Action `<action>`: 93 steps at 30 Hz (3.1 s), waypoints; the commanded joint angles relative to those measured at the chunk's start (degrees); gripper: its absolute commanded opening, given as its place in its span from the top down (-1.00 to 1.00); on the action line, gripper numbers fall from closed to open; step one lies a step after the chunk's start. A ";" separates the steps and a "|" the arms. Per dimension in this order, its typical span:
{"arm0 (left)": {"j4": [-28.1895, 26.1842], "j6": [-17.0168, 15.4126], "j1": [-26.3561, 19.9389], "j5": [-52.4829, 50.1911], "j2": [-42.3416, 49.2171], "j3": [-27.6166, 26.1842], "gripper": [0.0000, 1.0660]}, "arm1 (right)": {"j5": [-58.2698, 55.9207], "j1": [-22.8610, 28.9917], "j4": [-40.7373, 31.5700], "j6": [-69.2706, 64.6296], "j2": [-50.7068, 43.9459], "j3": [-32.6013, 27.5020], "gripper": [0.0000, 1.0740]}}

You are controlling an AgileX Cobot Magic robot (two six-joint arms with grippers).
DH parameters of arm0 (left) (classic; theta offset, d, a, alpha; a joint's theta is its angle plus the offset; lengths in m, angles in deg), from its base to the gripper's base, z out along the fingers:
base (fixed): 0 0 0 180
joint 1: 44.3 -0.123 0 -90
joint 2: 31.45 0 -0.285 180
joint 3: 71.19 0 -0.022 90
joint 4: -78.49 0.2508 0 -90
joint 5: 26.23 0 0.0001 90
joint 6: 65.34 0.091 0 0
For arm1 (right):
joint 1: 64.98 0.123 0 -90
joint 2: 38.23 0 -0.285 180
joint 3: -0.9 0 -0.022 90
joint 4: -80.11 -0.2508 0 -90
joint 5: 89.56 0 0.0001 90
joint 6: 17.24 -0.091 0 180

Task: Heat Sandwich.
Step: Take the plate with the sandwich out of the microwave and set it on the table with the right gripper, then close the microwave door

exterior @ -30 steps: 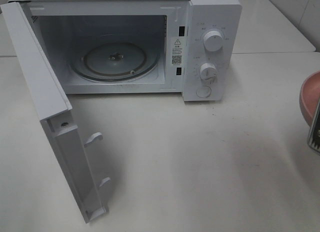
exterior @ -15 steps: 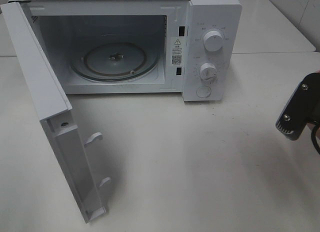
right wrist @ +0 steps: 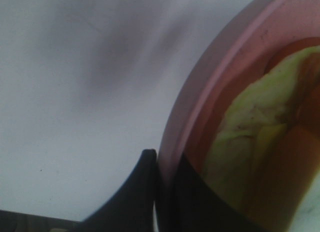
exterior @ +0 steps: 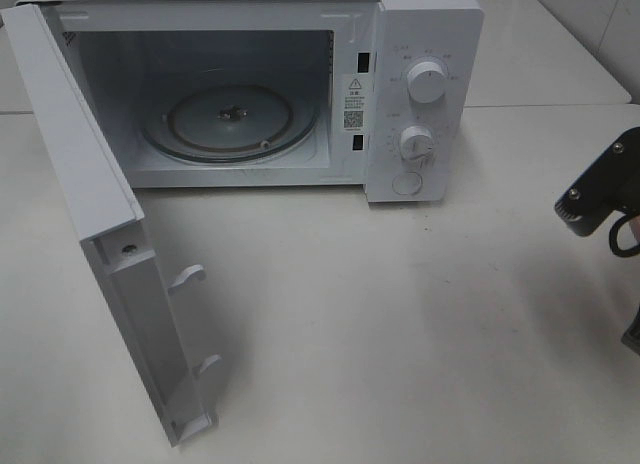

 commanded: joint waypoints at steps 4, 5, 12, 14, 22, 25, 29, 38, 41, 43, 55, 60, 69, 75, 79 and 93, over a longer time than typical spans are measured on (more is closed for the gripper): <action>0.11 -0.23 0.06 0.17 1.32 0.23 -0.90 | 2.98 -5.61 2.41 -1.55 3.21 2.92 0.99; 0.11 -0.23 0.06 0.17 1.32 0.23 -0.90 | 3.55 -6.25 2.41 -1.55 3.78 3.04 0.99; 0.11 -0.23 0.06 0.17 1.32 0.23 -0.90 | 9.40 -11.52 3.90 -3.61 7.91 3.32 0.99; 0.11 -0.23 0.06 0.17 1.32 0.23 -0.90 | 10.08 -12.20 4.07 -3.78 8.59 3.32 0.99; 0.11 -0.23 0.06 0.17 1.32 0.23 -0.90 | 14.95 -15.53 5.10 -5.21 13.69 3.32 0.99; 0.11 -0.23 0.06 0.17 1.32 0.23 -0.90 | 17.07 -16.90 5.73 -6.42 16.44 3.32 0.99; 0.11 -0.23 0.06 0.17 1.32 0.23 -0.90 | 19.31 -17.99 6.93 -7.79 18.68 3.32 0.99; 0.11 -0.23 0.06 0.17 1.32 0.23 -0.90 | 22.29 -18.62 10.66 -12.43 23.61 3.32 0.99; 0.11 -0.23 0.06 0.17 1.32 0.23 -0.90 | 23.03 -18.62 10.71 -12.83 24.29 3.32 0.99; 0.11 -0.23 0.06 0.17 1.32 0.23 -0.90 | 24.12 -18.62 10.71 -12.78 25.10 3.32 1.00; 0.11 -0.23 0.06 0.17 1.32 0.23 -0.90 | 24.87 -18.62 10.54 -12.32 26.81 3.32 0.96; 0.11 -0.23 0.06 0.17 1.32 0.23 -0.90 | 24.81 -18.62 9.68 -12.32 26.81 3.32 0.86; 0.11 -0.23 0.06 0.17 1.32 0.23 -0.90 | 24.18 -18.45 7.91 -12.32 26.81 3.32 0.57; 0.11 -0.23 0.06 0.17 1.32 0.23 -0.90 | 22.63 -18.45 3.38 -9.74 25.78 3.32 0.26; 0.11 -0.23 0.06 0.17 1.32 0.23 -0.90 | 22.23 -18.45 0.57 -7.10 22.23 3.32 0.10; 0.11 -0.23 0.06 0.17 1.32 0.23 -0.90 | 14.84 -18.45 -15.81 3.38 6.99 3.32 -0.65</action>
